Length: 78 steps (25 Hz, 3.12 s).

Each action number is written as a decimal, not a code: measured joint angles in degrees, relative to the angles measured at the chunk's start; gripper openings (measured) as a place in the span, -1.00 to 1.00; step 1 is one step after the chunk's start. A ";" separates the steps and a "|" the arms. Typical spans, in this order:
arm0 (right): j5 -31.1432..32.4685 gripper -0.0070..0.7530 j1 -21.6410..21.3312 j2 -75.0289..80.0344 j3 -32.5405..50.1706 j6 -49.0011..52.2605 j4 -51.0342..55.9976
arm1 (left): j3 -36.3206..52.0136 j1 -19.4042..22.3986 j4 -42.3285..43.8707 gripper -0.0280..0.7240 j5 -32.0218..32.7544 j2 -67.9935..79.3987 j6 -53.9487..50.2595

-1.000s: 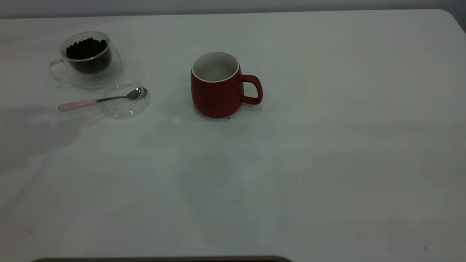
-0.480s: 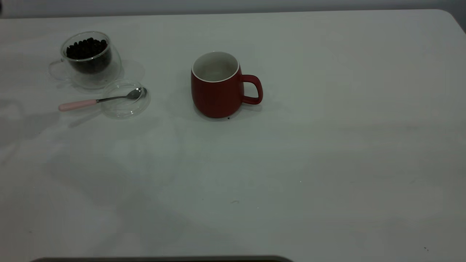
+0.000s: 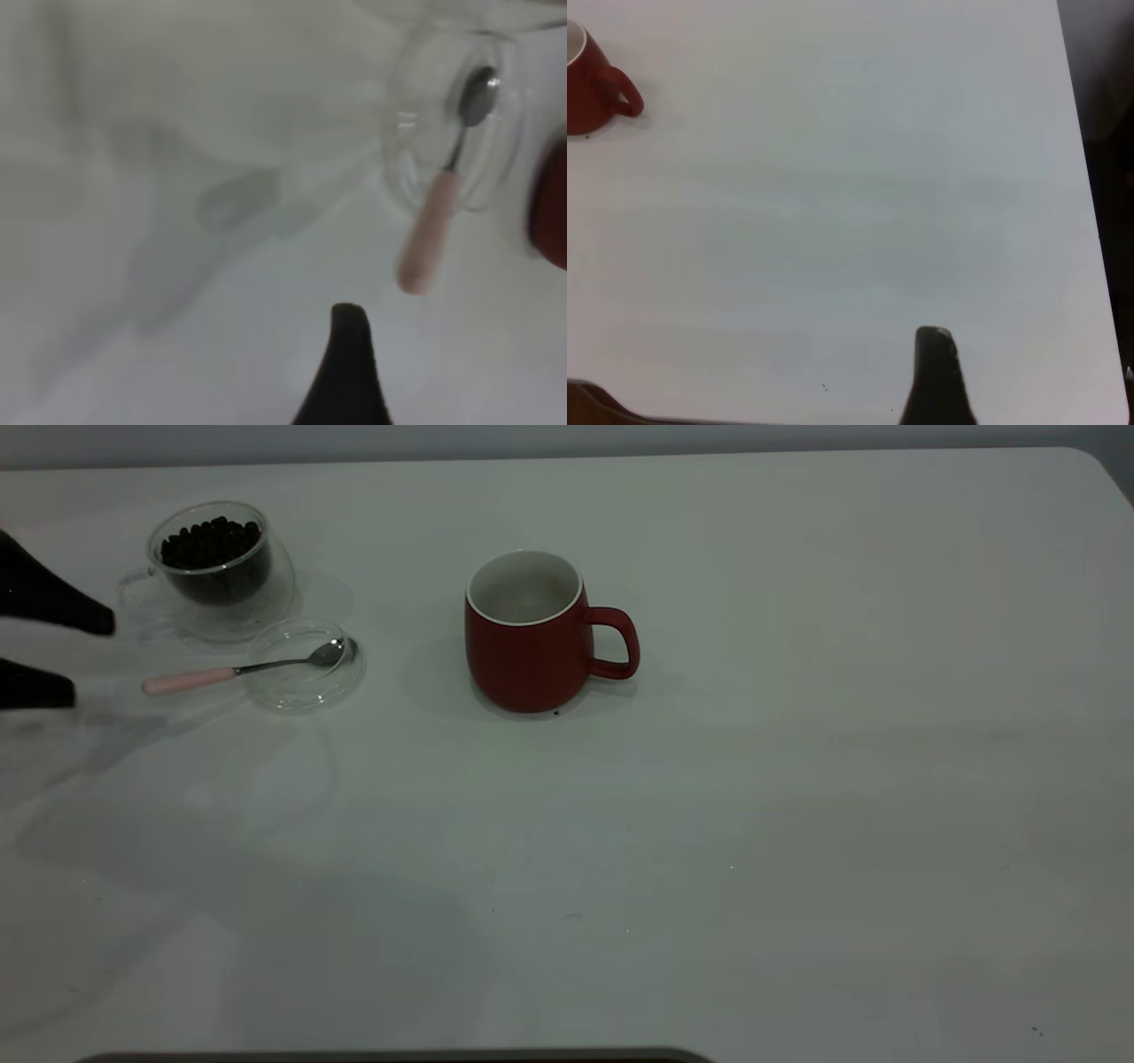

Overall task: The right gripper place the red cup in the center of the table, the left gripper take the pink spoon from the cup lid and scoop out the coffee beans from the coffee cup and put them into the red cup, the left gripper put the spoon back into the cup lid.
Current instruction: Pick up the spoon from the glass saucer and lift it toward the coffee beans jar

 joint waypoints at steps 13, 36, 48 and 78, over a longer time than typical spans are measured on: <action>0.00 0.57 0.00 0.00 0.00 0.00 0.00 | -0.18 -2.80 -19.50 0.91 5.46 9.07 19.77; 0.00 0.57 0.00 0.00 0.00 0.00 0.00 | -0.38 -4.56 -18.67 0.52 7.95 9.92 17.03; 0.00 0.57 0.00 0.00 0.00 0.00 0.00 | -0.38 -4.56 -18.67 0.49 5.34 9.92 13.10; 0.00 0.57 0.00 0.00 0.00 0.00 0.00 | -0.03 -7.01 -16.17 0.49 4.73 9.92 5.61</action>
